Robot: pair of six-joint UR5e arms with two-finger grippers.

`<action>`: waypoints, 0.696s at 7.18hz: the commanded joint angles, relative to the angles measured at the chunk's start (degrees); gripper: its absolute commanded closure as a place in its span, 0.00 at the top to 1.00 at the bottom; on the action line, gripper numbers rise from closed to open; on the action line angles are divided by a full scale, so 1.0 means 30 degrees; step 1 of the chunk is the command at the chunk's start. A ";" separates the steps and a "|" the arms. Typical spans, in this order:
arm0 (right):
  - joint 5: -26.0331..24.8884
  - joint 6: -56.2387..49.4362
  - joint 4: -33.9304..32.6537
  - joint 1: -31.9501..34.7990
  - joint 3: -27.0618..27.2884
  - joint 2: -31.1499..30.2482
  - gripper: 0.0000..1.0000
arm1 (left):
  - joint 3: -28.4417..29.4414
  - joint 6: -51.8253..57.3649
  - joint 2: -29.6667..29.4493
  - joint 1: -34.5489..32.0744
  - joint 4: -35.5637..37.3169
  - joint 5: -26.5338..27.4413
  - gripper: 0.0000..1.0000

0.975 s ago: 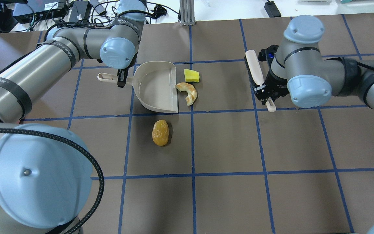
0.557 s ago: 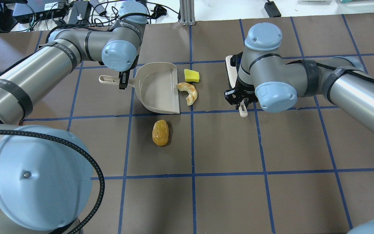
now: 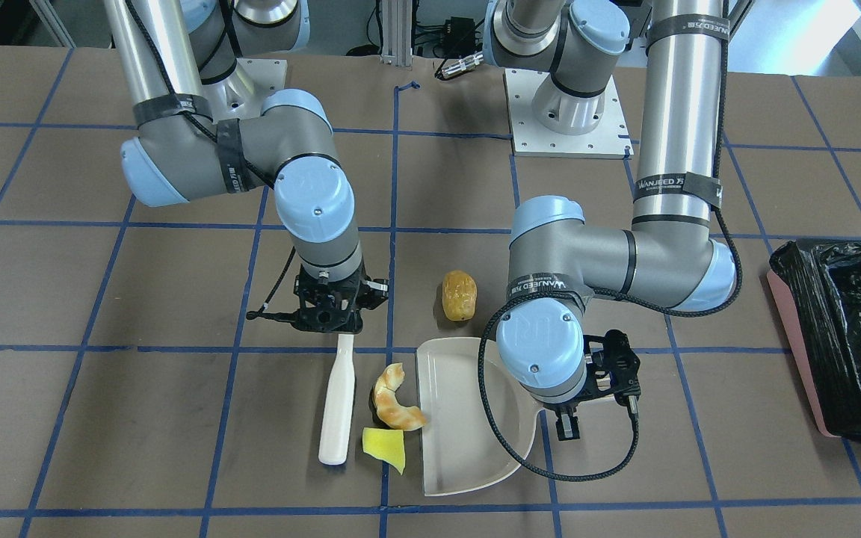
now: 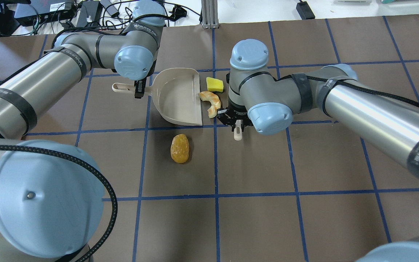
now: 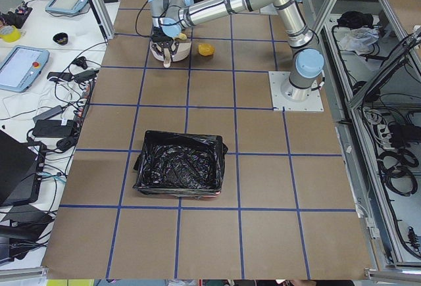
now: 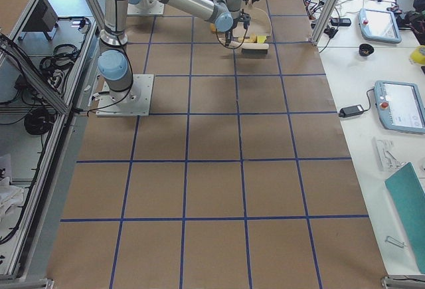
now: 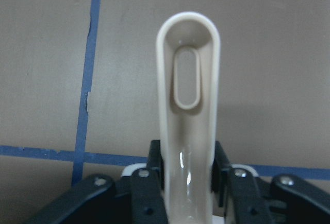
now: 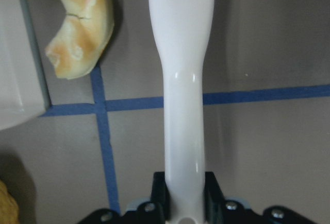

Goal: Sweep and dump trash into bin
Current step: 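Sweep the shrimp toy and sponge into the dustpan with the right gripper's brush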

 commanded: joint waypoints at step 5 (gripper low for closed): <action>0.1348 0.3882 0.0124 0.2303 -0.2776 0.2301 0.00 | 0.0001 -0.0040 -0.0040 -0.0372 0.0076 -0.0647 0.00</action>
